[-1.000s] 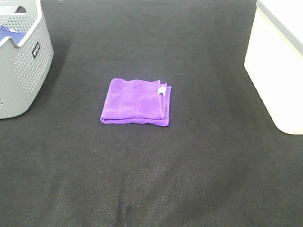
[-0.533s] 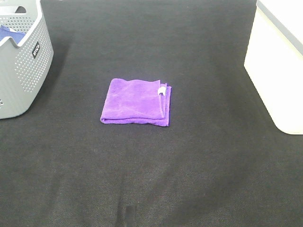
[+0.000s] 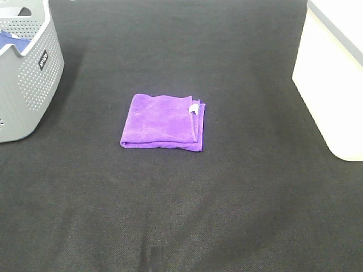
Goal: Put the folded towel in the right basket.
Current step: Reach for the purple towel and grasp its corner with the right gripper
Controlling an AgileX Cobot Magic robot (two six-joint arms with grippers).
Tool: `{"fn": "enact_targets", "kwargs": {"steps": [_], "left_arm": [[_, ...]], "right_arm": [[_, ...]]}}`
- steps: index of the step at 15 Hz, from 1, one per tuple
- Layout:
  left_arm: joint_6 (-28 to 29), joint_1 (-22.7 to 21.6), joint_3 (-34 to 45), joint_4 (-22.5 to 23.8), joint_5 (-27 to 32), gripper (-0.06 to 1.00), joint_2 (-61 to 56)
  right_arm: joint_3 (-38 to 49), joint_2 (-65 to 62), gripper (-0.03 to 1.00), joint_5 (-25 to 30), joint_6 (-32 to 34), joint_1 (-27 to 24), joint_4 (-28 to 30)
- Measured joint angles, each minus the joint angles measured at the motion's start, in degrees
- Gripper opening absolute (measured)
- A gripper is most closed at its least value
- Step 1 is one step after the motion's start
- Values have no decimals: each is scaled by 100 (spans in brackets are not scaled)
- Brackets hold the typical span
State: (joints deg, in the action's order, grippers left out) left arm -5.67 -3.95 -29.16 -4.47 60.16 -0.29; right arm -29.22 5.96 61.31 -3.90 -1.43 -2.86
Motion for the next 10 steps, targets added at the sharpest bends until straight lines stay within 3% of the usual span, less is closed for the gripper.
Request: {"fn": "enact_targets", "kwargs": {"steps": [3,6,10], "left_arm": [[0,0,0,0,0,99,0],[0,0,0,0,0,99,0],[0,0,0,0,0,99,0]], "right_arm": [[-1003,1684,96,338,-138,0,-57],[-2939,3644,96,785,-138,0,-504],[-4773,5185,96,802,-166,0,-1633]]}}
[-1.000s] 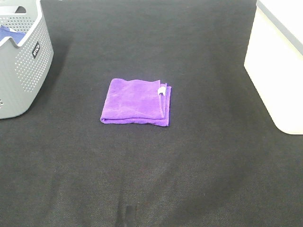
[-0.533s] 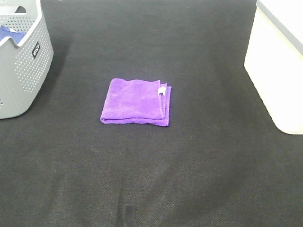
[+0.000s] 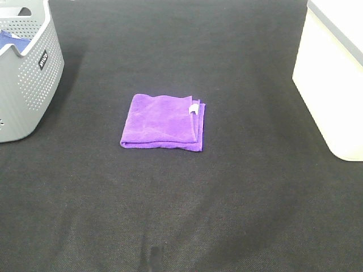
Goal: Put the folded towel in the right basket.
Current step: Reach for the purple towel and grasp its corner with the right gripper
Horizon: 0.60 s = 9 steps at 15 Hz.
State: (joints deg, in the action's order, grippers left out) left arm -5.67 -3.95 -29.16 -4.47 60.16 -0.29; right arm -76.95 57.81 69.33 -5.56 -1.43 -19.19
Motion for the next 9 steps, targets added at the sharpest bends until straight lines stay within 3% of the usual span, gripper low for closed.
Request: {"fn": "enact_targets", "kwargs": {"steps": [3,4,7,9], "left_arm": [[0,0,0,0,0,99,0],[0,0,0,0,0,99,0],[0,0,0,0,0,99,0],[0,0,0,0,0,99,0]], "right_arm": [[-510,1129,96,23,-286,23,-1255],[-625,1639,96,-57,-327,166,-1427],[-1037,3037,96,-934,-533,1175,-1473],[-1490,3971,96,-1318,-510,1547,-1524]]}}
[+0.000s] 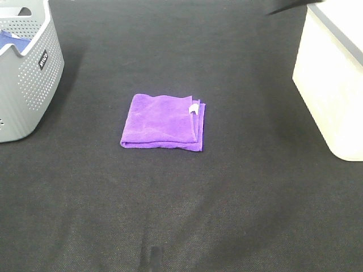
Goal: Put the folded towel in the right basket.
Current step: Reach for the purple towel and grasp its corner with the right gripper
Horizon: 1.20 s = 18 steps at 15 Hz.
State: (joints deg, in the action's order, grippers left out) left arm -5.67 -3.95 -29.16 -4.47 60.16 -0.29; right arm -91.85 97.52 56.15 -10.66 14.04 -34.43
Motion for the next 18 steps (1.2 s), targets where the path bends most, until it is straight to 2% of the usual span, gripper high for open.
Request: {"fn": "enact_targets", "kwargs": {"steps": [4,8,18], "left_arm": [[0,0,0,0,0,99,0],[0,0,0,0,0,99,0],[0,0,0,0,0,99,0]], "right_arm": [[-831,1570,96,-201,298,46,0],[-854,2647,95,-252,493,52,-17],[-888,3432,94,-785,533,52,-103]]}}
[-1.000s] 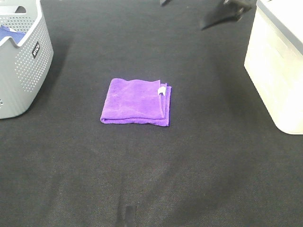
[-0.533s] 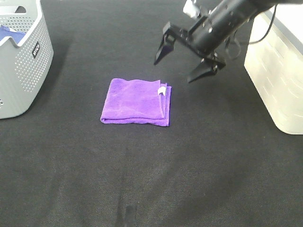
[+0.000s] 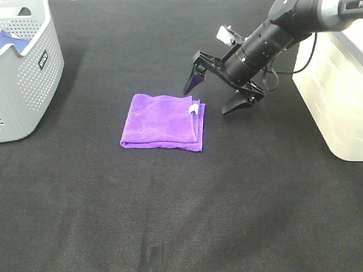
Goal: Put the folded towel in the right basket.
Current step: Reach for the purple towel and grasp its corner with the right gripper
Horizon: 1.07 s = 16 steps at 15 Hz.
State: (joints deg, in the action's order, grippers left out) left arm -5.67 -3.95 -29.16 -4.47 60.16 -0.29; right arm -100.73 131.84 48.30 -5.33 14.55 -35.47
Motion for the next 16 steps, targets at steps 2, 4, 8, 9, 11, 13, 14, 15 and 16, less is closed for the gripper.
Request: {"fn": "enact_targets", "kwargs": {"steps": [2,4,8,9,11,13,14,15,16], "left_arm": [[0,0,0,0,0,99,0],[0,0,0,0,0,99,0],[0,0,0,0,0,99,0],[0,0,0,0,0,99,0],[0,0,0,0,0,99,0],[0,0,0,0,0,99,0],[0,0,0,0,0,99,0],[0,0,0,0,0,99,0],[0,0,0,0,0,99,0]], "right_arm": [[-11,126,94,-40,6,0,-34],[-11,338,94,74,6,0,-52],[-57,476,94,46,11,-6,-149],[-63,487,94,46,11,-6,-178],[-80,550,94,52,6,-6,-275],[-126,647,93,11,6,74,-521],[-149,710,93,-69,0,166,-693],[-160,791,92,-155,-40,275,-1020],[-189,900,90,-246,-149,407,-1432]]}}
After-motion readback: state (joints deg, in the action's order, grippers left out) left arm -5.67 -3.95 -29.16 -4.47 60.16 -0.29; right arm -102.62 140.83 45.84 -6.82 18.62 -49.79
